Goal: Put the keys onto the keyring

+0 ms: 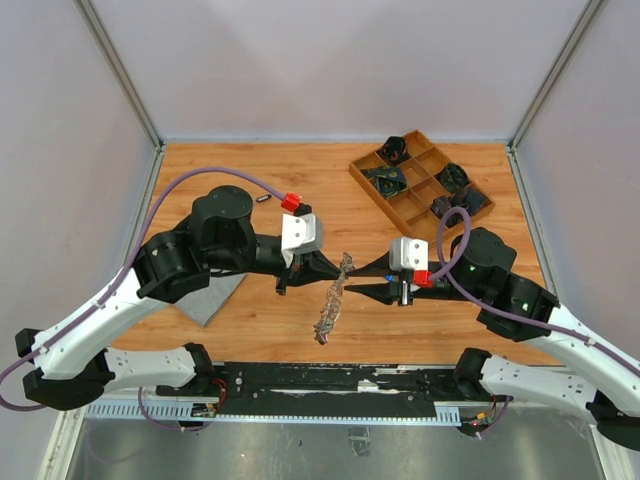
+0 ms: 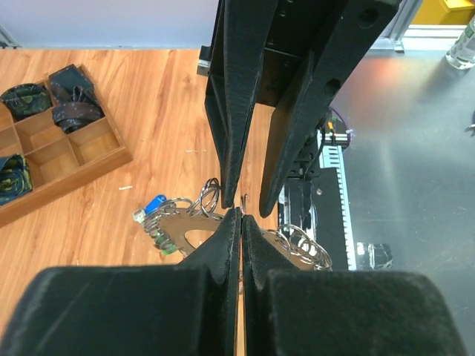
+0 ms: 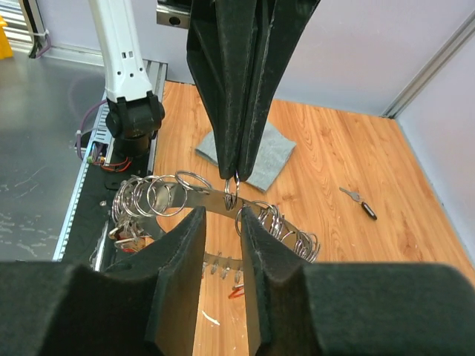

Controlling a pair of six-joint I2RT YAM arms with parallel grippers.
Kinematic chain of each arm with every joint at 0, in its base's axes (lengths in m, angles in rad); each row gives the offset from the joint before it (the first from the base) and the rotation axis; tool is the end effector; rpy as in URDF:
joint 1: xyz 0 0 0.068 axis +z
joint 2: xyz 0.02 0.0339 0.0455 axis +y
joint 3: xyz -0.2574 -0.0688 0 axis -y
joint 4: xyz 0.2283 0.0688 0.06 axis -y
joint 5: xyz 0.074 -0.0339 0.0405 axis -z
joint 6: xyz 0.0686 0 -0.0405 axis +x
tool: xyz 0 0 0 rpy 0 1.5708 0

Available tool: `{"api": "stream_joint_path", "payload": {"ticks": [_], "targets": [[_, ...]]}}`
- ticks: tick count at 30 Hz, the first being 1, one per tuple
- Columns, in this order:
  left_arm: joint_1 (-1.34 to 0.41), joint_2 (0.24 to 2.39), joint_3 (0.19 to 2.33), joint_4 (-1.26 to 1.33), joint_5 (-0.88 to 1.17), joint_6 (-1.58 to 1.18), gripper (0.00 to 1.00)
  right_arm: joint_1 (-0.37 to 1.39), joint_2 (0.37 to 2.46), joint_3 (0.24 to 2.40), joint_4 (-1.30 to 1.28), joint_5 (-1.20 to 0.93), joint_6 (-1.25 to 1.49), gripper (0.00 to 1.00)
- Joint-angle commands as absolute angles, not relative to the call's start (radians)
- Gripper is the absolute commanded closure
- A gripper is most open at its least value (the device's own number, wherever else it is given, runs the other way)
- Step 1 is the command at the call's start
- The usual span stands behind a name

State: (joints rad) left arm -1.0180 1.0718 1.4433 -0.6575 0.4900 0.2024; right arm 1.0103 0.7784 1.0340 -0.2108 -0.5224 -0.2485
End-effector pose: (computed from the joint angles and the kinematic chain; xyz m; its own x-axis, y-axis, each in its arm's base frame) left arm 0.0864 -0.2015 0.4403 0.0535 0.2511 -0.9665 0.9976 0.0291 0.0628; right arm 0.0644 0.1671 0.4160 0.2688 0.0273 -0.9628 -0.9625 0.0467 -0.2674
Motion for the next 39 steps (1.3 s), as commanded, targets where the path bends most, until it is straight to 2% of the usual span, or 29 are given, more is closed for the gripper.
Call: {"api": "stream_joint_path", "payload": {"ticks": [1,8,13,17,20,25,28,39], "targets": [[-1.025,1.082,1.49,-0.641,0.504,0.221,1.0,1.02,0.782,1.066,-0.224,-0.511,-0.264,0.73],[-1.026,1.097,1.495,-0.656,0.517,0.228,0.99,1.02,0.785,1.059,-0.196,-0.512,-0.254,0.73],[-1.025,1.098,1.497,-0.66,0.519,0.229,0.99,1.02,0.789,1.058,-0.201,-0.523,-0.247,0.83],[-1.025,1.097,1.502,-0.658,0.516,0.229,0.99,1.02,0.798,1.063,-0.223,-0.53,-0.252,0.98],[-1.025,1.09,1.504,-0.649,0.512,0.223,0.99,1.02,0.796,1.063,-0.226,-0.506,-0.259,1.0],[-1.025,1.044,1.461,-0.579,0.476,0.193,0.77,1.02,0.776,1.059,-0.171,-0.462,-0.256,1.0],[-1.026,1.01,1.418,-0.523,0.444,0.175,0.68,1.02,0.763,1.047,-0.12,-0.452,-0.237,1.0],[-1.026,1.005,1.368,-0.486,0.463,0.156,0.65,1.02,0.75,1.038,-0.032,-0.446,-0.186,1.0]]}}
